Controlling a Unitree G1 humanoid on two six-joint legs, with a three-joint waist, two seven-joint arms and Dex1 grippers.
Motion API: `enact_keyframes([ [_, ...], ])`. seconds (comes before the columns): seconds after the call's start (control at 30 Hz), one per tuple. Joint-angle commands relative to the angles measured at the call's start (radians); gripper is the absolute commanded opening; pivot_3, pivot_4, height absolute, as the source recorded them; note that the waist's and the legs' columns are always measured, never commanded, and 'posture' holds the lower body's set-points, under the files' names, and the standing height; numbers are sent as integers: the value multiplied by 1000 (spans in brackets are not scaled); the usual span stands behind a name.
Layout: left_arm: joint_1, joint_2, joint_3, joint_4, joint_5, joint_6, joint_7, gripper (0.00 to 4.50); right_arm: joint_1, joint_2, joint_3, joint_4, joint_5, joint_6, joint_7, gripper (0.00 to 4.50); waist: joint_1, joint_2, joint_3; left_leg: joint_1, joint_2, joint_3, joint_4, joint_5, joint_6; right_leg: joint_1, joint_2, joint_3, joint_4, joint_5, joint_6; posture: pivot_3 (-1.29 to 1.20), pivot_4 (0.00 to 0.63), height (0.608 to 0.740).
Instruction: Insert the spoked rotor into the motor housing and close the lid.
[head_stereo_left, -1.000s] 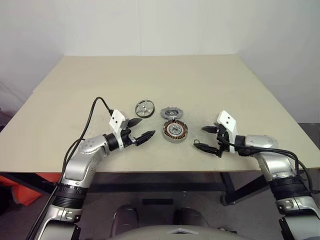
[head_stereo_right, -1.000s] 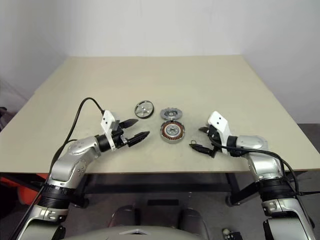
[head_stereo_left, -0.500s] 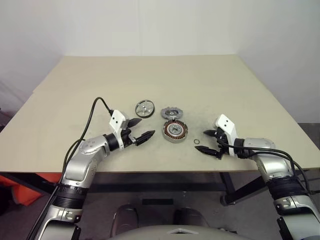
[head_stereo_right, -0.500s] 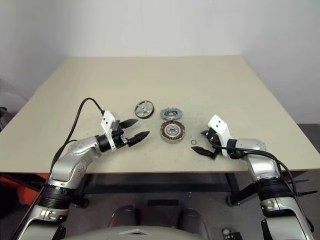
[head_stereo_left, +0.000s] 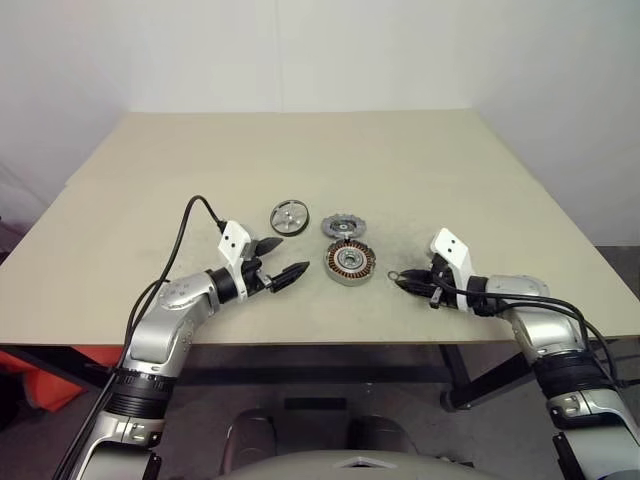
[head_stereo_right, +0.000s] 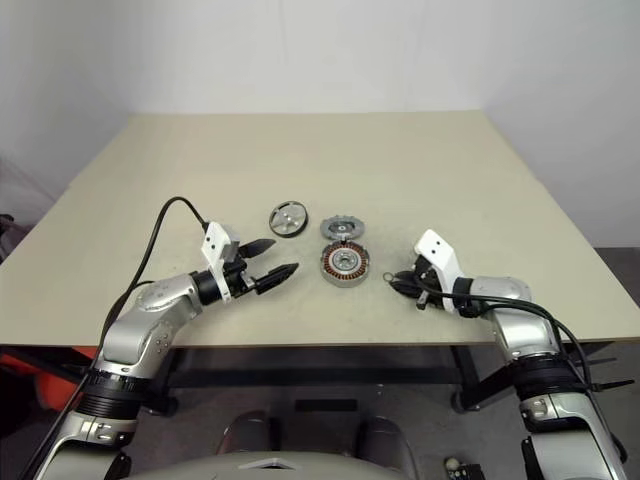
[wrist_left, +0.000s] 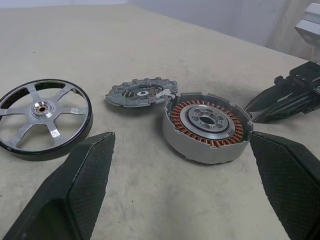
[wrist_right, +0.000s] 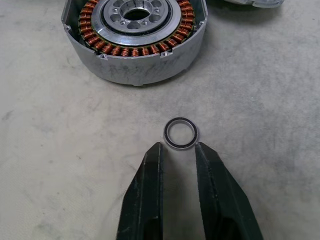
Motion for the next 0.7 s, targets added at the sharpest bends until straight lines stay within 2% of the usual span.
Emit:
enact_keyframes([
  [0.03,-10,5,14,-35,-6,-10,7,4500,-20,12,13,-26,-1,-3,2,1060,0,0,0,0,0,0,0,0,0,0,0,0,0,0,0,0,0,740],
  [0.7,-3,13,10,-39,-2,-5,11,4500,-45,41,32,9,-37,-37,-38,1060,-1,0,0,1,0,0,0,0,0,0,0,0,1,0,0,0,0,740],
])
